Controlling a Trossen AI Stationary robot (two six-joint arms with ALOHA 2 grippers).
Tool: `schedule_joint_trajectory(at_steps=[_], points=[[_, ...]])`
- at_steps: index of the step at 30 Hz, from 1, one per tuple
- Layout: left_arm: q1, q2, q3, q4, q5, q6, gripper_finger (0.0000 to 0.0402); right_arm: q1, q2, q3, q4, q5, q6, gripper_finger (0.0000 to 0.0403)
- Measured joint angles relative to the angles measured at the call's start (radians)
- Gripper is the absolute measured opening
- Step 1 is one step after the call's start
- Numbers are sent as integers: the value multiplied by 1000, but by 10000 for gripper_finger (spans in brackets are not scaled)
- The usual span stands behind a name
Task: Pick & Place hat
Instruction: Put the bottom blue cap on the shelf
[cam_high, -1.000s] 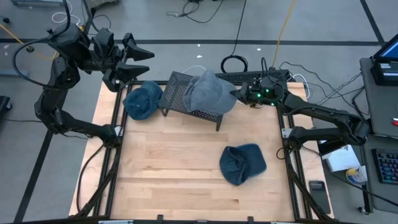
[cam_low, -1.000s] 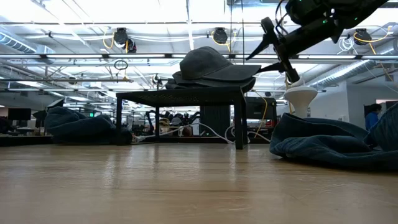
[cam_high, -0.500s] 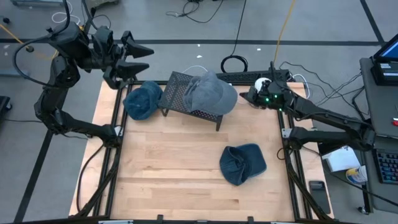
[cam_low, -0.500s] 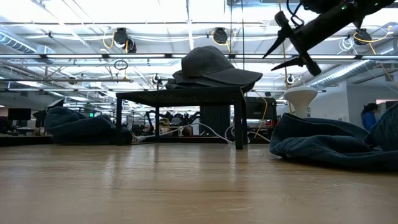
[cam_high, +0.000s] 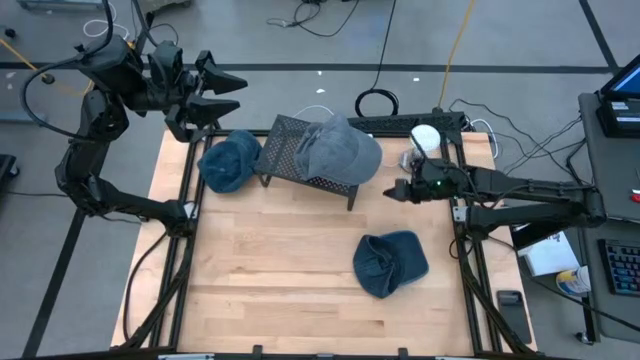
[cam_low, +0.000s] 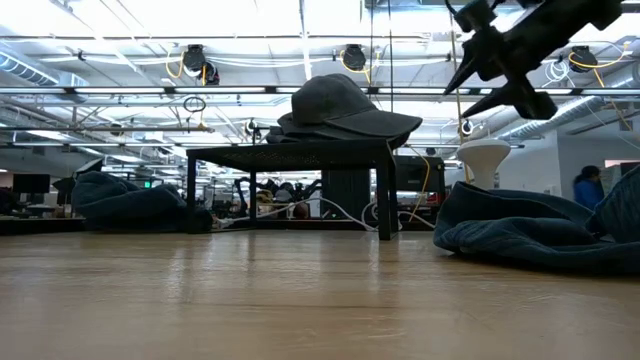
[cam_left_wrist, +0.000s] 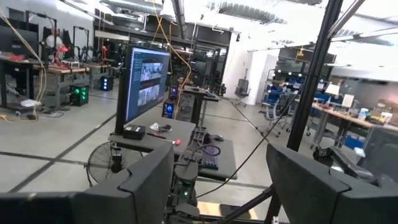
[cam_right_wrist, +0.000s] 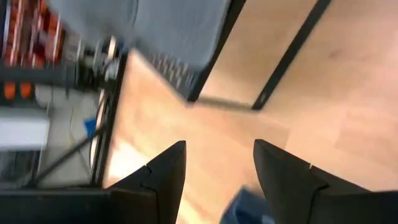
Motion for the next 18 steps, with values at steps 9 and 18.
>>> schedule_joint_trajectory(at_steps=[9,18], points=[[0,0,0,-2,0,-37,264,39,74,121,-189,-122,-239,180],[-4,0,0,-14,0,-72,249,39,209,322,-448,-197,-625,180]])
